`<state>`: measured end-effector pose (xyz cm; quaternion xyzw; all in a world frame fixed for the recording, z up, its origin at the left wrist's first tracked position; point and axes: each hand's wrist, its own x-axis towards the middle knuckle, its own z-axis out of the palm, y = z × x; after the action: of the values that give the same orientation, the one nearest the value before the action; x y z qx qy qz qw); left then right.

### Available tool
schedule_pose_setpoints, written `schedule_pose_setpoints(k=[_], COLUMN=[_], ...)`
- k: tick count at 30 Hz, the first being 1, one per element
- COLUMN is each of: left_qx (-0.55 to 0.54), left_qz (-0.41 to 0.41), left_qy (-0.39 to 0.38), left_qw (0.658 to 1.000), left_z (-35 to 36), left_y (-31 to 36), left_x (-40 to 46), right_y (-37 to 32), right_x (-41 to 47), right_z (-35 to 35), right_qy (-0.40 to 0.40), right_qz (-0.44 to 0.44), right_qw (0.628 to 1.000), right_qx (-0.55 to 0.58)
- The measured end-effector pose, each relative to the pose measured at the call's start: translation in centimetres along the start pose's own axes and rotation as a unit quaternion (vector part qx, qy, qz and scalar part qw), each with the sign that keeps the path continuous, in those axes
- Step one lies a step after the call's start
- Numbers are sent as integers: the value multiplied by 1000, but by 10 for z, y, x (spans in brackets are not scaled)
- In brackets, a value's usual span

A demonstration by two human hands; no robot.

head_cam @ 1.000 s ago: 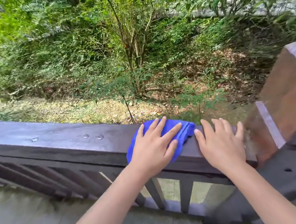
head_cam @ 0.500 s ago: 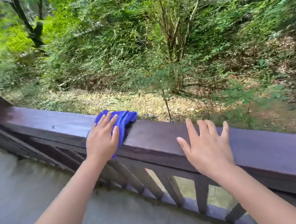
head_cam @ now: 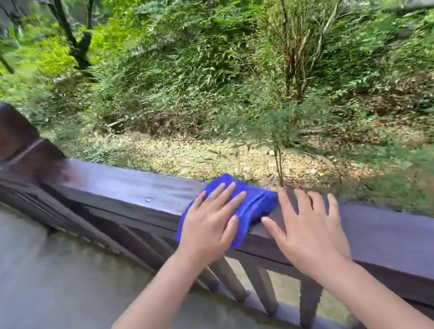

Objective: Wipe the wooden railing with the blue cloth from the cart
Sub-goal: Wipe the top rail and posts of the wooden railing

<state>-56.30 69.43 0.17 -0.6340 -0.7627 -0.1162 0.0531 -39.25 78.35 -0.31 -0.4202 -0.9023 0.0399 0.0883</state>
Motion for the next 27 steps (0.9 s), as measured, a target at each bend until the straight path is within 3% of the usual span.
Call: schedule_pose_setpoints(k=[11, 14, 16, 22, 27], left_qx=[-15, -12, -3, -30, -4], left_qz=[-214, -356, -382, -213, -85], left_qy=[30, 43, 35, 54, 59], left_qw=[976, 934, 923, 975, 995], left_z=[-26, -31, -28, -15, -25], left_y=[-244, -265, -256, -220, -248], left_x=[-7, 9, 15, -15, -16], right_y=[-152, -191, -210, -224, -249], right_x=[76, 100, 110, 117, 122], right_z=[29, 39, 44, 51, 48], right_qy=[-37, -38, -39, -8, 14], right_qz=[-76, -86, -86, -84, -89], right_qw=[996, 995, 994, 996, 996], right_qx=[28, 43, 47, 37, 29])
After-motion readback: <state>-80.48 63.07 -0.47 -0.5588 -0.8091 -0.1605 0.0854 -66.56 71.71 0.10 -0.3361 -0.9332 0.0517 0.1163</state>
